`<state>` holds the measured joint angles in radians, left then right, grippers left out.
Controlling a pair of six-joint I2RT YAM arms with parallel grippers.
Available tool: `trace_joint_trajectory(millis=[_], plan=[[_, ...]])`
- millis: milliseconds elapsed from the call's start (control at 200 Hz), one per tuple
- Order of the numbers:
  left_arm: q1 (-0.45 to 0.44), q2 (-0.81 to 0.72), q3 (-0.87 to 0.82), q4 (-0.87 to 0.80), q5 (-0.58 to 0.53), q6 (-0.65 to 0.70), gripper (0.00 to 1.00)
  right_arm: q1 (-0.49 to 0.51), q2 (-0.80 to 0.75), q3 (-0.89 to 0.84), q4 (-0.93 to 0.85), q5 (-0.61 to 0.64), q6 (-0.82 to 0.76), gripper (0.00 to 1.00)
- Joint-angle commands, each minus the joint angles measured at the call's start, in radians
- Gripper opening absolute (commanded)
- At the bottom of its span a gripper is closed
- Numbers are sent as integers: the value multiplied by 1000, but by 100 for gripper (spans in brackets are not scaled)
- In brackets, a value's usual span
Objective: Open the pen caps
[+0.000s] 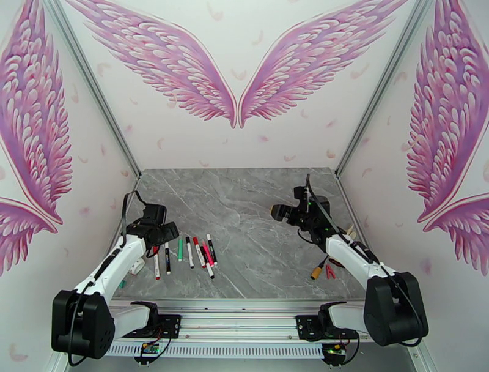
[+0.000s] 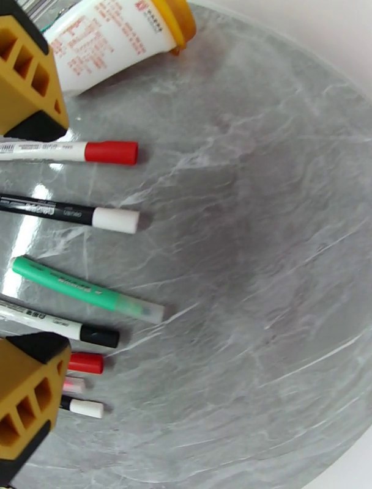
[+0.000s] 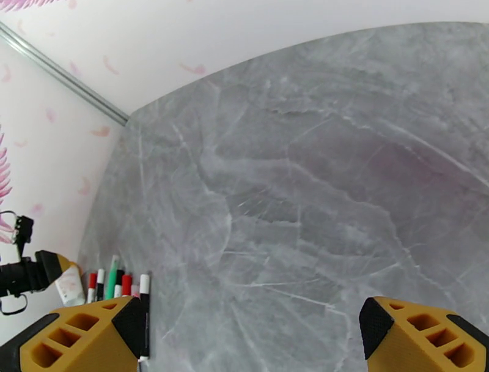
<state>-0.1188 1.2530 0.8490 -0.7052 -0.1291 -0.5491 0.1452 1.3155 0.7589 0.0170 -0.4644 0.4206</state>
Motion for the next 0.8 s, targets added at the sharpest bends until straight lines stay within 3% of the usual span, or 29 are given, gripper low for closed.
trace_joint_trajectory(millis=[0, 105, 215, 425, 795], plan=[[-13, 52, 0, 0, 142, 25, 81, 16, -37, -5, -33, -73, 25, 99], [-38, 125, 38, -28, 150, 73, 74, 16, -41, 14, -84, -82, 19, 99], [-60, 195, 71, -37, 148, 108, 59, 17, -47, 22, -111, -93, 12, 99], [-88, 304, 107, -45, 113, 129, 46, 19, -81, 9, -133, -104, 2, 99], [-104, 409, 134, -41, 88, 148, 35, 18, -117, 8, -187, -115, 27, 99]])
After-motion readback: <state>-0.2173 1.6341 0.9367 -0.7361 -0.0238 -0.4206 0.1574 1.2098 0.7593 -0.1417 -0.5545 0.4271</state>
